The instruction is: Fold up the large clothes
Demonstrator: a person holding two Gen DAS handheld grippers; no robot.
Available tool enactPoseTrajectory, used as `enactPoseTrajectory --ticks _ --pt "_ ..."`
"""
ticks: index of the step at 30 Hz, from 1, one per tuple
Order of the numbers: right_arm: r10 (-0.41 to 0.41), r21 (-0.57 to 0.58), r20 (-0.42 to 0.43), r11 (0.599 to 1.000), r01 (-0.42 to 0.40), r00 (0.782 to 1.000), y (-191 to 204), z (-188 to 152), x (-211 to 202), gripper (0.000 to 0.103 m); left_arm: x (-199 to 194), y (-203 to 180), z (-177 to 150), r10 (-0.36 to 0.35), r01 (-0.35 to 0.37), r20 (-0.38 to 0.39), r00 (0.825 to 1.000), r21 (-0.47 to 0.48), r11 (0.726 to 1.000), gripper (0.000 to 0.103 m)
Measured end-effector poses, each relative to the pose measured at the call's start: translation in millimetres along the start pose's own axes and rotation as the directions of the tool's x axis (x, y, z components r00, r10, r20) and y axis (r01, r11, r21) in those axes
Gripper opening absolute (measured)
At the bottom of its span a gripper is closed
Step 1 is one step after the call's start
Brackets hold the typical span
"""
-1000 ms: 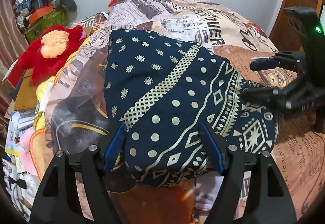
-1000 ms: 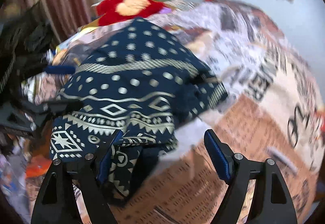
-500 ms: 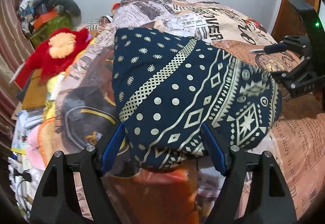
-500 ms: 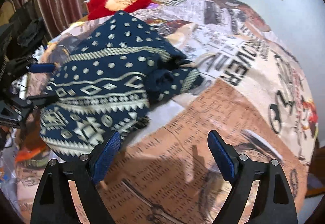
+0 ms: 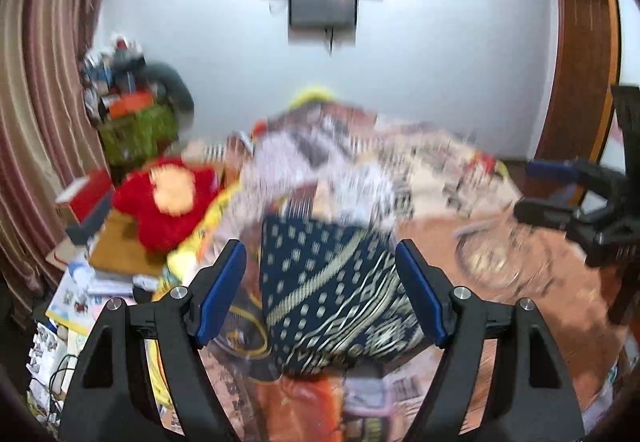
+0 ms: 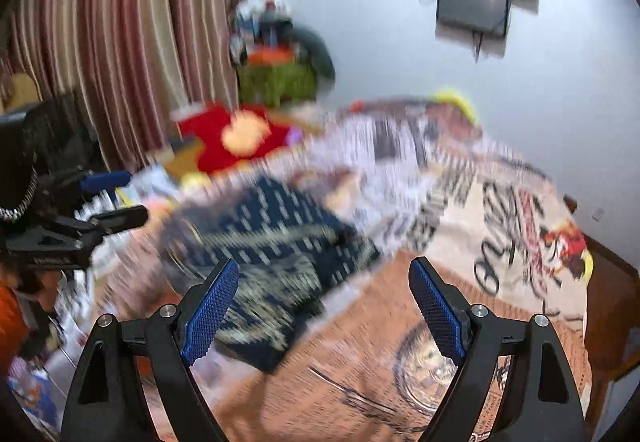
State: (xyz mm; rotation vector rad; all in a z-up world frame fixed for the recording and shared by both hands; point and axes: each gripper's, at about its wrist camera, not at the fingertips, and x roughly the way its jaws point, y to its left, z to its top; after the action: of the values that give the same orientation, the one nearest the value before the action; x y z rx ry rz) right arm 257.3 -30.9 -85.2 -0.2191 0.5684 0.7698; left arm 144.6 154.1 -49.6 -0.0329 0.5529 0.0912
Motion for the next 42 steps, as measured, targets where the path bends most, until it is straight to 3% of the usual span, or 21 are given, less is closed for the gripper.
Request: enactPoseTrajectory --ticks 5,10,14,18,22,25,35,42 --pt "0.009 0.003 0.175 1.000 -0.010 0.984 26 19 -64 0.086 -61 -18 21 0.015 -0.015 0.154 0.988 -0.007 1.000 0.076" --pt "-0.021 0.043 0.333 0.999 0.007 0.943 48 24 -122 0.087 -116 -31 25 0.039 -0.032 0.276 0.960 -0.031 0.999 0.076" --pt "-0.059 0.087 0.403 0.996 0.026 0.913 63 16 -152 0.088 -146 -35 21 0.071 -0.046 0.335 0.939 -0.083 0.996 0.077" --pt "-0.087 0.146 0.428 0.989 0.026 0.900 72 3 -167 0.092 -163 -38 11 0.098 -0.063 0.361 0.927 -0.108 0.992 0.077" --pt "-0.126 0.180 0.432 0.982 0.051 0.893 80 -10 -174 0.099 -167 -37 1 0.103 -0.058 0.348 0.932 -0.137 0.989 0.090" --pt "-0.150 0.177 0.432 0.981 0.080 0.889 87 -15 -181 0.103 -166 -40 -5 0.121 -0.078 0.342 0.932 -0.138 0.987 0.095" --pt "-0.173 0.175 0.392 0.978 0.111 0.904 93 -26 -174 0.103 -166 -47 -15 0.134 -0.097 0.349 0.927 -0.122 0.988 0.100" --pt "-0.176 0.176 0.382 0.978 0.115 0.907 92 -28 -174 0.103 -163 -51 -18 0.125 -0.088 0.337 0.933 -0.121 0.989 0.101"
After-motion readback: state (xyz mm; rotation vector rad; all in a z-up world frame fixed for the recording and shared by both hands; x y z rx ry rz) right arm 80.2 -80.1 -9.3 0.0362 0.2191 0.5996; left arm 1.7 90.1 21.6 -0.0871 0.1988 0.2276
